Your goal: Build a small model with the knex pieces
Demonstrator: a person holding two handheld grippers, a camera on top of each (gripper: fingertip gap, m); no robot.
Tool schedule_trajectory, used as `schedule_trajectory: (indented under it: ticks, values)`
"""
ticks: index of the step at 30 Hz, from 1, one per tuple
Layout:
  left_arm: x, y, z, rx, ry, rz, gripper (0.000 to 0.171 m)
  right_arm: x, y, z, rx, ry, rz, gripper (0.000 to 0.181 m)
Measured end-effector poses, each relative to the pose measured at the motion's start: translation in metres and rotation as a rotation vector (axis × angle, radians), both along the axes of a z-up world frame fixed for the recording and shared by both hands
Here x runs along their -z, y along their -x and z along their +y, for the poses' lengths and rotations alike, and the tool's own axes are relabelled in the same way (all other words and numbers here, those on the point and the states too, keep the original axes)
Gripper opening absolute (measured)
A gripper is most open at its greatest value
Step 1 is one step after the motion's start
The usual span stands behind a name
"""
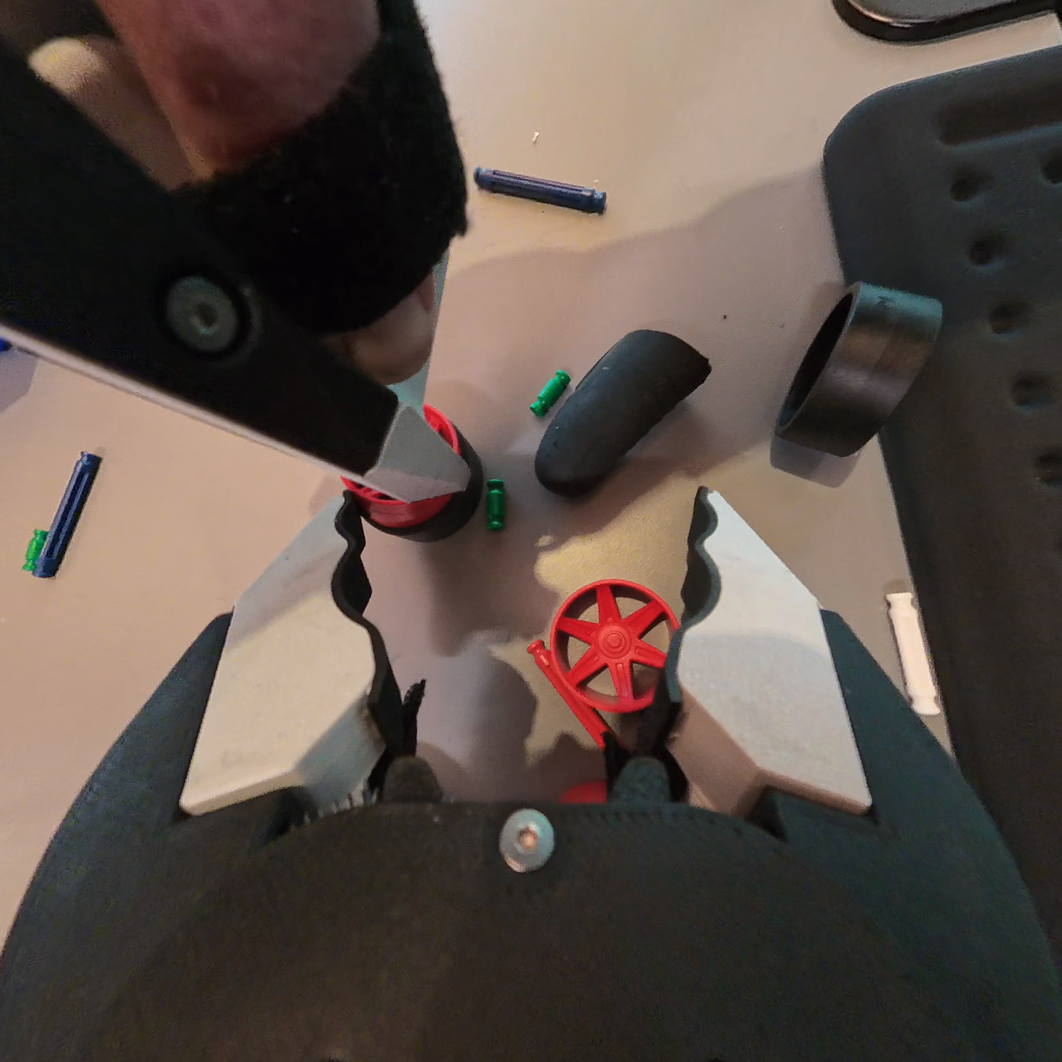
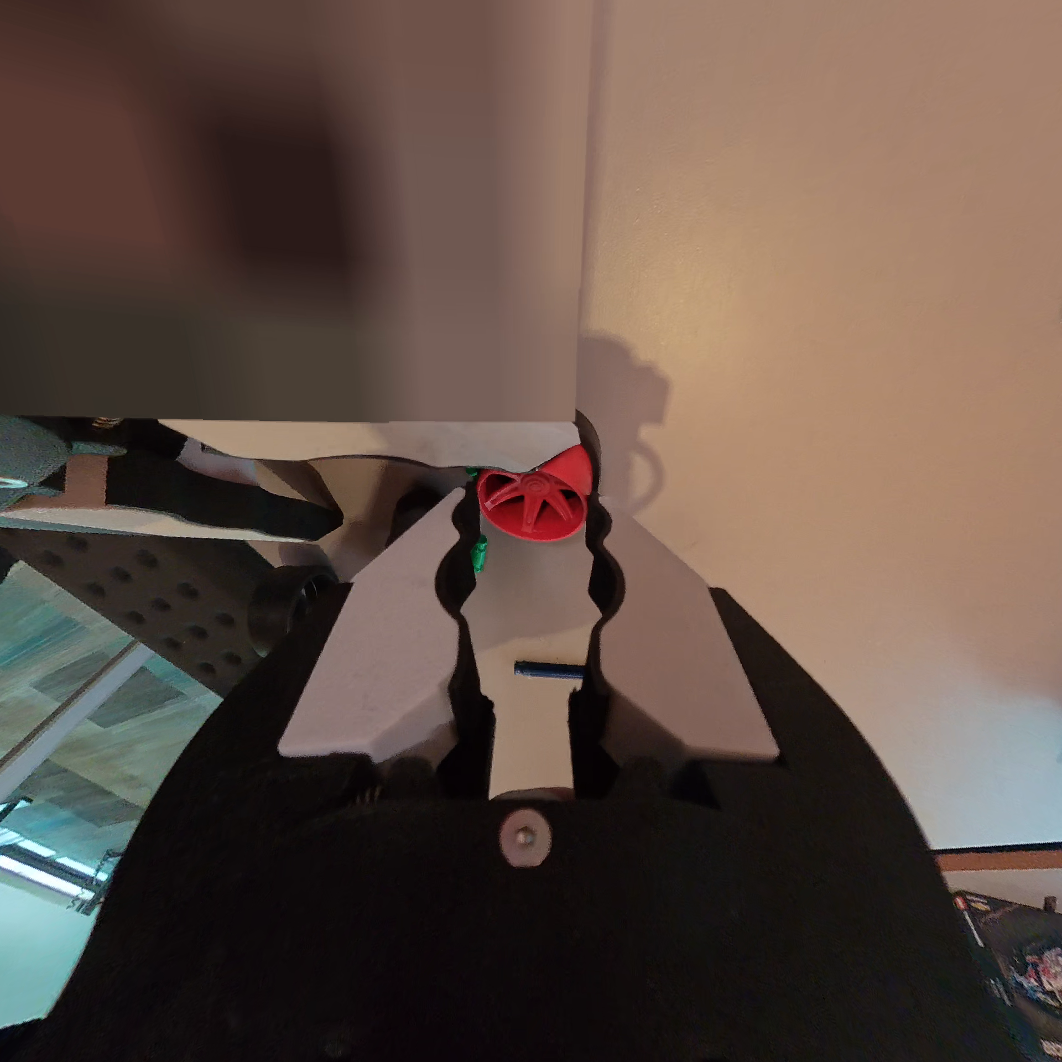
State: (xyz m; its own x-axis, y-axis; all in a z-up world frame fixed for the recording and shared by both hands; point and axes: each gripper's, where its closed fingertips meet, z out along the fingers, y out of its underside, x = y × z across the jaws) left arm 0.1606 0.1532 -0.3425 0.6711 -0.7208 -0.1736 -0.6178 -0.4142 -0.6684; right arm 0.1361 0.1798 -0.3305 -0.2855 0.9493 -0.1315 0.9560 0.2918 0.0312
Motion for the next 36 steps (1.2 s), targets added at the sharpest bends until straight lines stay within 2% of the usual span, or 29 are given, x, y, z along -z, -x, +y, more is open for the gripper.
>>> schedule_trajectory:
  ticks: [10,12,16,20,23,25,26,27,30,33,36]
  values:
    - [0.001,-0.001,0.000,0.003,-0.005,-0.001,0.111,0.000,-0.001,0.000,-0.065,0.031,-0.081,0.033]
    - [0.001,-0.001,-0.001,0.015,-0.003,-0.003,0.115,-0.002,-0.001,0.001,-0.055,0.093,-0.094,0.033]
    - [-0.001,0.002,0.002,0.003,-0.016,-0.021,0.111,-0.005,-0.001,0.003,-0.010,0.201,-0.085,0.034]
    - [-0.014,0.013,0.001,-0.068,-0.023,-0.137,0.095,-0.012,0.006,-0.002,0.071,0.311,0.059,0.034]
    - [-0.027,0.030,0.008,-0.142,-0.054,-0.208,0.099,-0.029,0.014,-0.004,0.173,0.445,0.237,0.034]
    - [-0.020,0.039,0.011,-0.175,-0.023,-0.180,0.098,-0.032,0.011,0.002,0.215,0.452,0.280,0.034]
    - [-0.015,0.039,0.010,-0.165,0.001,-0.166,0.095,-0.033,0.009,0.001,0.214,0.448,0.287,0.034]
    - [-0.013,0.037,0.009,-0.145,0.006,-0.169,0.084,-0.034,0.009,-0.001,0.206,0.451,0.289,0.034]
    - [-0.015,0.039,0.016,-0.150,-0.002,-0.166,0.080,-0.043,0.012,-0.007,0.190,0.485,0.321,0.035]
    - [-0.036,0.033,0.020,-0.126,-0.036,-0.260,0.072,-0.061,0.017,-0.011,0.213,0.603,0.422,0.034]
    - [-0.060,0.036,0.020,-0.118,-0.119,-0.316,0.047,-0.077,0.018,-0.020,0.202,0.696,0.505,0.035]
